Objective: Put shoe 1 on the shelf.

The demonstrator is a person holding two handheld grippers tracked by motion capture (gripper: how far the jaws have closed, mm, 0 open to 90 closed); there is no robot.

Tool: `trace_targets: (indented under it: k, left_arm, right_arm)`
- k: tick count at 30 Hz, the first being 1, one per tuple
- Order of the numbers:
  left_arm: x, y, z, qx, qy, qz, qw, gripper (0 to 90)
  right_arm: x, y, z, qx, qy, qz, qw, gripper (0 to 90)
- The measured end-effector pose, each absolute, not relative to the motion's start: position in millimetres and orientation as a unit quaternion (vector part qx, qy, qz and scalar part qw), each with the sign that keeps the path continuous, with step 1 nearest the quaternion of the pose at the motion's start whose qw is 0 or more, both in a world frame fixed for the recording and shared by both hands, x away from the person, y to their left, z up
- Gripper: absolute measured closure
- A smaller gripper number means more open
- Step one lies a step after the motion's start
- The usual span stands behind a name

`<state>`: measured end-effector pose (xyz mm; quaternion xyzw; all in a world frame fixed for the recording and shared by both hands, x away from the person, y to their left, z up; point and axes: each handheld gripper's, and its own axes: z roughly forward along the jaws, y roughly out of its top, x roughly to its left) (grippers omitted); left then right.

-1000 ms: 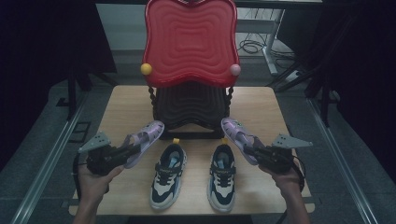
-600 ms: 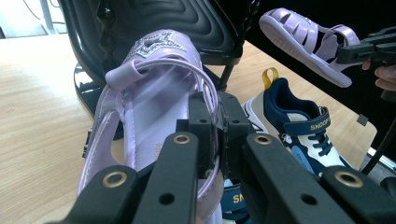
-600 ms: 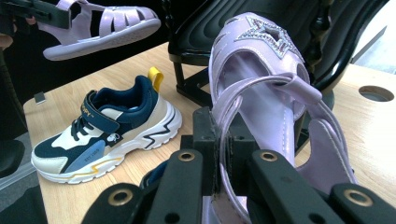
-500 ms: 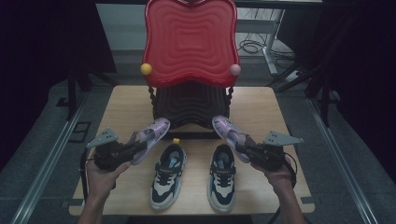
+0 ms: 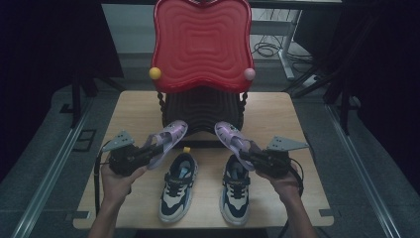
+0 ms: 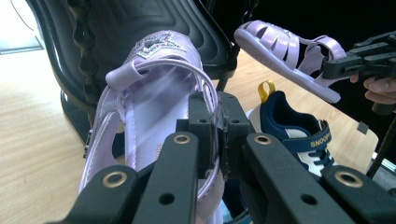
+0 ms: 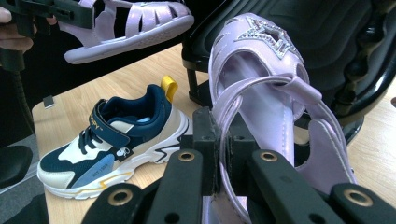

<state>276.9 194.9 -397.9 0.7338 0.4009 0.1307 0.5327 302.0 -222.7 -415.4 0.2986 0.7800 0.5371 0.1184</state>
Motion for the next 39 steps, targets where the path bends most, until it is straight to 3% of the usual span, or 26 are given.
trace_targets:
  k: [39]
  left_arm:
    - [319.5, 166.4, -395.8, 0.712, 0.402, 0.166, 0.551, 85.7]
  right_arm:
    - [333.0, -189.9, -406.1, 0.321, 0.756, 0.555, 0.130, 85.6]
